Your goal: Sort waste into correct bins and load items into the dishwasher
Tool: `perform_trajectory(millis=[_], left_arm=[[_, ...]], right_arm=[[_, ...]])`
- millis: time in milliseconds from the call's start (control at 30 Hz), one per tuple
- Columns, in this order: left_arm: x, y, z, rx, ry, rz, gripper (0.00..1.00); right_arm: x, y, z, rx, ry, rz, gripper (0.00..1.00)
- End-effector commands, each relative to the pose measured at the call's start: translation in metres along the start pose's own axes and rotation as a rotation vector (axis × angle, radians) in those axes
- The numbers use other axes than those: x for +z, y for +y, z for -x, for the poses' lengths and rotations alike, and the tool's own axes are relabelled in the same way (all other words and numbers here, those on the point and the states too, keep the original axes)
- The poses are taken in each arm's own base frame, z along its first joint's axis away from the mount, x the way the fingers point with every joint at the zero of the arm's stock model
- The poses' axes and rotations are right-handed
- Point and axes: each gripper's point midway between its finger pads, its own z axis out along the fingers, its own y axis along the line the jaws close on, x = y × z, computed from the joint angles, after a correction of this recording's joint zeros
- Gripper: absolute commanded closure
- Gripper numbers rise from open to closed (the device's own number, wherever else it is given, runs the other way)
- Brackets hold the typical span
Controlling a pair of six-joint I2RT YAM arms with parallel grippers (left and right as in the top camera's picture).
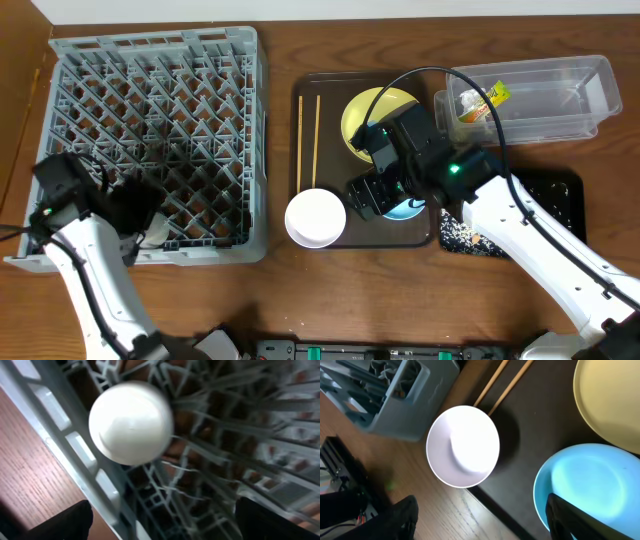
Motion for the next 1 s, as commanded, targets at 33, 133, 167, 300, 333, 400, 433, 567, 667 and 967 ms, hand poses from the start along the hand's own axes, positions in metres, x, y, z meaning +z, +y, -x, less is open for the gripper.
perform_trajectory(millis=[33,133,167,300,333,400,433,567,667,967], left_arm=[[-0.051,-0.061,-0.016,0.258,-0.002,-0.312,0.09],[-0.077,-0.093,-0.051,0.533,0.002,-0.462,0.09],[-0.085,-0.101,-0.063,0.634,-0.007,-0.489,0.09],[-0.108,-0.118,-0.118,0.995,-0.061,-0.528,0.09],[-0.11,-0.116,-0.125,1.061,-0.108,-0.471,0.09],[-0.113,-0.115,-0.132,1.133,-0.158,-0.421,0.05],[-0.115,-0.116,-0.138,1.167,-0.168,-0.419,0.02],[-0.12,-0.125,-0.169,1.271,-0.137,-0.477,0.01],[-0.121,-0.136,-0.183,1.296,-0.117,-0.528,0.01],[-0.107,-0.139,-0.186,1.307,-0.069,-0.498,0.02]], right_arm=[[0.0,-0.002,0.005,-0.018,-0.021,-0.028,0.22],[-0.003,-0.024,0.015,0.103,-0.075,-0.144,0.21],[-0.005,-0.032,0.02,0.153,-0.101,-0.181,0.2],[-0.02,-0.055,0.037,0.26,-0.194,-0.23,0.17],[-0.025,-0.062,0.043,0.267,-0.224,-0.235,0.15],[-0.032,-0.073,0.051,0.277,-0.259,-0.244,0.12],[-0.034,-0.077,0.052,0.285,-0.264,-0.247,0.08],[-0.036,-0.084,0.05,0.305,-0.257,-0.249,0.01],[-0.035,-0.084,0.046,0.307,-0.243,-0.251,0.01],[-0.036,-0.09,0.042,0.262,-0.225,-0.294,0.01]])
